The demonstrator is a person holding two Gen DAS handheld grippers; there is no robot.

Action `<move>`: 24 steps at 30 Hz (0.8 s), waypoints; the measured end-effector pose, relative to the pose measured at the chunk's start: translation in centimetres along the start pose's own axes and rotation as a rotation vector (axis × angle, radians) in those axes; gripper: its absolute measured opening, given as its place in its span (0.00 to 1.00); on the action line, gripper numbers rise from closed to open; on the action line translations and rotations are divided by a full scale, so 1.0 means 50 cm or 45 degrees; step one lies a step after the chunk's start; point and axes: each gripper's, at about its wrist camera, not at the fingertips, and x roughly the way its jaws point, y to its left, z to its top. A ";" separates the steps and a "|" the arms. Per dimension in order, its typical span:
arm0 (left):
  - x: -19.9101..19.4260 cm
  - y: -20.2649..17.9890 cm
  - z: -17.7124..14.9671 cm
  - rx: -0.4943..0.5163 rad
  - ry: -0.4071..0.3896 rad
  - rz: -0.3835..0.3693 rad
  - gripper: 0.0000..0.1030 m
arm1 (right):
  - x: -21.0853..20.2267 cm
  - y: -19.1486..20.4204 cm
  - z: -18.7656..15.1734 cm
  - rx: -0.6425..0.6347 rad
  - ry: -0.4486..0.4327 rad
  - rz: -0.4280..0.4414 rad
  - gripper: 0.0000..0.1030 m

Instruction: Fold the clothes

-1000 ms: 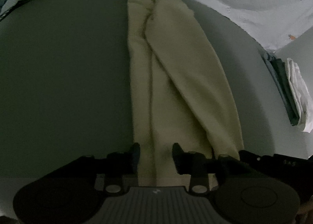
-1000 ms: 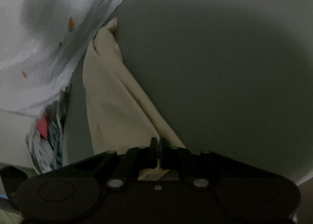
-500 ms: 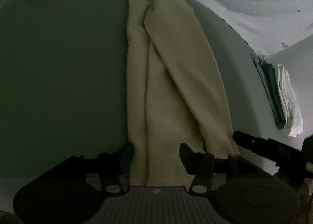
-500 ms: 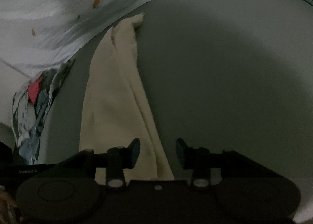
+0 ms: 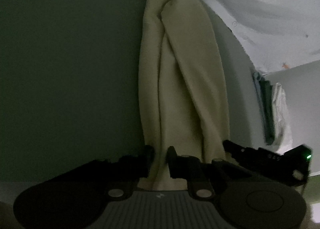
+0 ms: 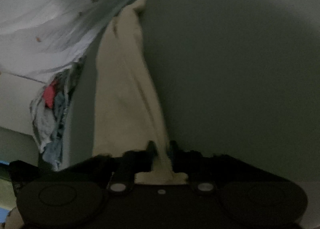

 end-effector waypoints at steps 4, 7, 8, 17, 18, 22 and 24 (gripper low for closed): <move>0.000 0.015 -0.004 -0.052 -0.010 -0.063 0.23 | 0.005 0.011 -0.011 -0.030 -0.024 0.014 0.33; 0.003 0.016 -0.001 -0.049 -0.009 -0.059 0.12 | 0.016 0.030 -0.001 -0.095 0.029 -0.018 0.12; 0.003 0.018 0.000 -0.050 -0.006 -0.063 0.11 | 0.019 0.034 0.000 -0.099 0.041 -0.027 0.08; -0.064 -0.023 0.016 -0.049 -0.022 -0.284 0.10 | -0.067 0.097 -0.023 -0.150 -0.045 -0.029 0.07; -0.077 -0.030 0.015 -0.044 -0.021 -0.318 0.10 | -0.084 0.101 -0.028 -0.133 -0.056 -0.012 0.07; -0.141 -0.067 0.003 -0.015 -0.036 -0.470 0.10 | -0.159 0.107 -0.050 -0.030 -0.099 0.078 0.07; -0.171 -0.077 0.000 -0.020 -0.061 -0.542 0.10 | -0.202 0.105 -0.060 0.071 -0.154 0.162 0.07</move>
